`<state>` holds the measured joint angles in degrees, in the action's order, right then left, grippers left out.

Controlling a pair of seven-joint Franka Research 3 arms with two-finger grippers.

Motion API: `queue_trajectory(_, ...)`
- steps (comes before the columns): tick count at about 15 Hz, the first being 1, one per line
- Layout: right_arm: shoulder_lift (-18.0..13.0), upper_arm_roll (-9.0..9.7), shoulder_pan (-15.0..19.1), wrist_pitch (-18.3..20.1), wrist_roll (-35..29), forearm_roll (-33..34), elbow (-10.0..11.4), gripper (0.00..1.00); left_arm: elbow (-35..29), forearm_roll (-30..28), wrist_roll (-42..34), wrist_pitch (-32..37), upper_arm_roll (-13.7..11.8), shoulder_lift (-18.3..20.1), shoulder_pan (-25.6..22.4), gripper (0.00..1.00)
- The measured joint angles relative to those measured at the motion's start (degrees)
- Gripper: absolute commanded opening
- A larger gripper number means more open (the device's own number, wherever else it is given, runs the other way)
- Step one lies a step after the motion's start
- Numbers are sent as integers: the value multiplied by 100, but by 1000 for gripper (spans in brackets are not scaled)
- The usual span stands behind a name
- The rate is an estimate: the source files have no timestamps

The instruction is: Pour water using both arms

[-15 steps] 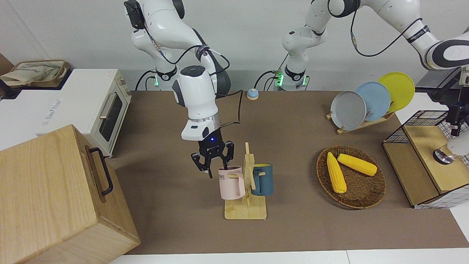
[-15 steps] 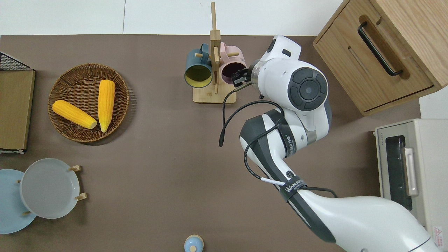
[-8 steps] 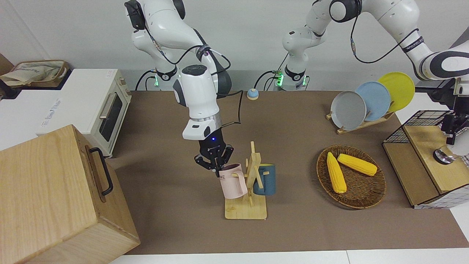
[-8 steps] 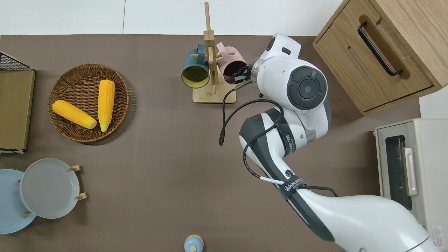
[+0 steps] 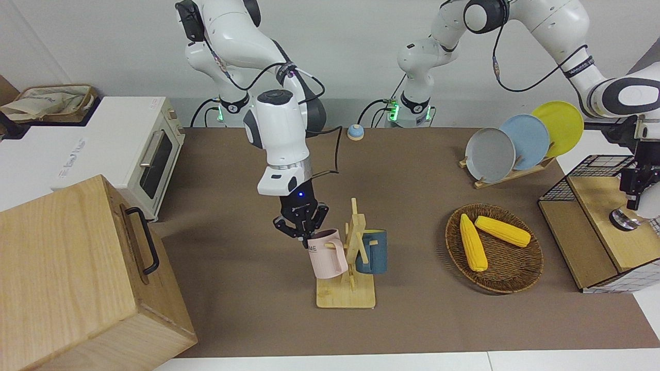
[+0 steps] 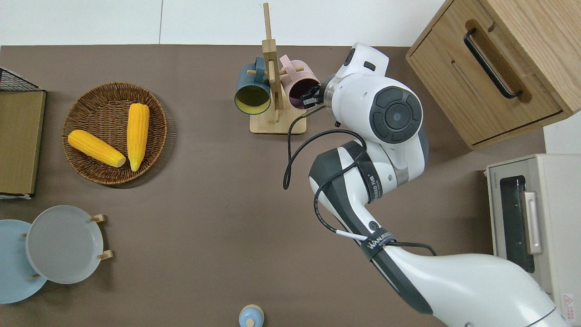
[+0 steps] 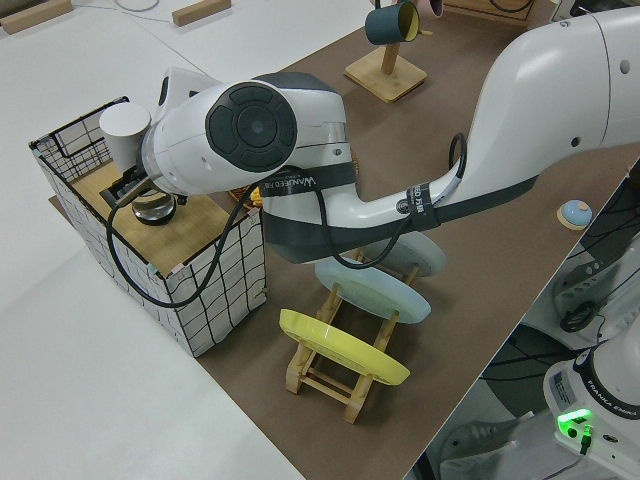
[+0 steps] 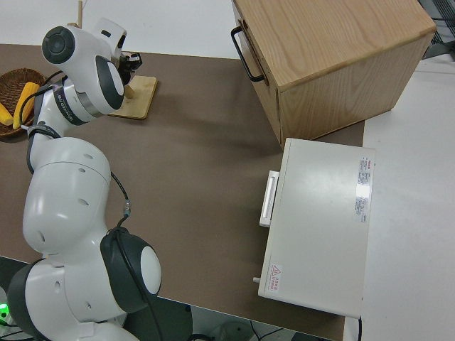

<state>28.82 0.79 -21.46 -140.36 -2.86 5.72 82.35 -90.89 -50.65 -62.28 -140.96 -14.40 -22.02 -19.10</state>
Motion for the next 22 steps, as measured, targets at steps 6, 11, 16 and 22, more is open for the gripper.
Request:
queue_trajectory(6, -115, -28, 9, 510, 0, 1, -81, 0, 6, -2, -15, -41, 0, -2, -1, 0)
queue_trajectory(11, -268, -63, 176, 857, 139, 1, -95, 0, 154, 44, 151, -73, 9, -15, 3, 0)
queue_trajectory(16, -405, -54, 390, 1285, 378, -1, -96, 0, 398, 927, 1081, -48, 48, 111, 22, 0)
queue_trajectory(22, -685, -70, 615, 2008, 715, 0, -99, 0, 440, 1874, 2331, 396, 63, 632, 254, 0)
